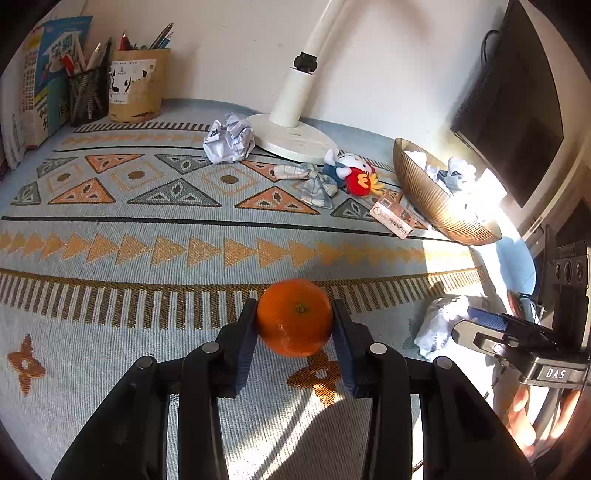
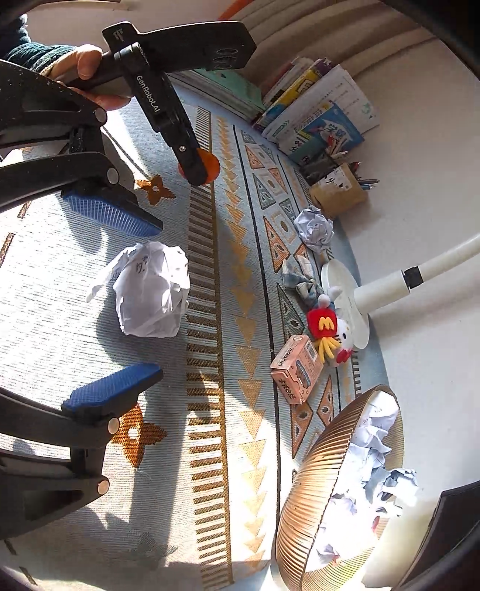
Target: Organize objects
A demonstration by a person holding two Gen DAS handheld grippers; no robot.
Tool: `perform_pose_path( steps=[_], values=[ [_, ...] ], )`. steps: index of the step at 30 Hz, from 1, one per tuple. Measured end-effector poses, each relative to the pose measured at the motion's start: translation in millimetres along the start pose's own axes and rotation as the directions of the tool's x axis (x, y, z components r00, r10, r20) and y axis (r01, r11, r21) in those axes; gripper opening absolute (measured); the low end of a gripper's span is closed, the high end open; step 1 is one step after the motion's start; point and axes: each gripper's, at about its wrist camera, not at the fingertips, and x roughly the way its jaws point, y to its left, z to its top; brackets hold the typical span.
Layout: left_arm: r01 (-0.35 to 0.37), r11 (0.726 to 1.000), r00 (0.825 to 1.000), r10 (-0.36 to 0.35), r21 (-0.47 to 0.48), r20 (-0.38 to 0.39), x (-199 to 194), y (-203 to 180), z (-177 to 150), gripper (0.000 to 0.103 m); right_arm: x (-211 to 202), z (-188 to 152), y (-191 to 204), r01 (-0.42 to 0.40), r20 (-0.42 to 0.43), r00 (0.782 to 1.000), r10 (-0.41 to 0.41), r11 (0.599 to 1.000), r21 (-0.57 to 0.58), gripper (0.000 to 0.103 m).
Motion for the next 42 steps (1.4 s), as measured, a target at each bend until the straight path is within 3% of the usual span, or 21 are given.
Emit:
perform_pose_path(
  steps=[8, 12, 14, 15, 19, 22, 24, 26, 29, 32, 37, 42],
  values=[
    [-0.037, 0.993, 0.999, 0.036, 0.111, 0.01, 0.9, -21.0, -8.2, 0.036, 9.7, -4.6, -1.4, -0.027, -0.019, 0.999, 0.027, 0.999, 0.038, 0.071],
    [-0.037, 0.992, 0.999, 0.036, 0.12, 0.007, 0.6, -21.7, -9.1, 0.036, 19.1, -1.6, 8.0, -0.066, -0.017, 0.998, 0.067, 0.996, 0.053, 0.07],
    [-0.037, 0.993, 0.999, 0.038, 0.11, -0.003, 2.6, -19.7, -7.9, 0.036, 21.5, -1.8, 15.7, -0.018, -0.011, 1.0, 0.018, 0.999, 0.031, 0.061],
    [-0.036, 0.994, 0.999, 0.037, 0.104, -0.007, 3.0, -18.5, -7.7, 0.036, 21.8, -2.1, 19.5, 0.015, -0.008, 1.0, -0.014, 1.0, 0.013, 0.048],
    [-0.075, 0.99, 0.997, 0.075, 0.116, 0.003, 1.7, -23.1, -8.0, 0.036, 8.0, -4.1, 17.4, 0.03, 0.032, 0.999, -0.03, 1.0, 0.0, 0.047],
    [-0.124, 0.974, 0.992, 0.122, 0.19, 0.024, 0.5, -47.4, -4.1, 0.036, -22.4, 3.3, 2.9, 0.08, 0.1, 0.992, -0.081, 0.997, 0.01, 0.047],
    [-0.112, 0.964, 0.993, 0.099, 0.24, 0.064, -3.7, -73.2, 7.1, 0.036, -53.5, 17.1, -11.4, 0.135, 0.176, 0.974, -0.139, 0.99, 0.035, 0.047],
    [-0.043, 0.961, 0.996, 0.022, 0.273, 0.082, -4.4, -99.6, 27.4, 0.036, -87.9, 35.5, -29.0, 0.193, 0.262, 0.943, -0.206, 0.978, 0.076, 0.047],
    [0.052, 0.961, 0.995, -0.074, 0.273, 0.071, 9.0, -134.0, 70.7, 0.036, -134.6, 67.8, -56.9, 0.291, 0.364, 0.87, -0.333, 0.942, 0.168, 0.047],
    [0.086, 0.947, 0.986, -0.125, 0.309, 0.106, 26.3, -169.5, 111.2, 0.036, -163.5, 97.1, -87.7, 0.332, 0.419, 0.805, -0.42, 0.904, 0.269, 0.047],
    [0.139, 0.93, 0.979, -0.182, 0.339, 0.097, 80.3, -214.1, 168.4, 0.036, -156.2, 137.6, -137.9, 0.321, 0.397, 0.795, -0.459, 0.873, 0.368, 0.047],
    [0.155, 0.925, 0.98, -0.188, 0.348, 0.062, 140.0, -239.7, 195.1, 0.036, -122.6, 164.7, -176.4, 0.374, 0.353, 0.778, -0.52, 0.834, 0.405, 0.047]
  ],
)
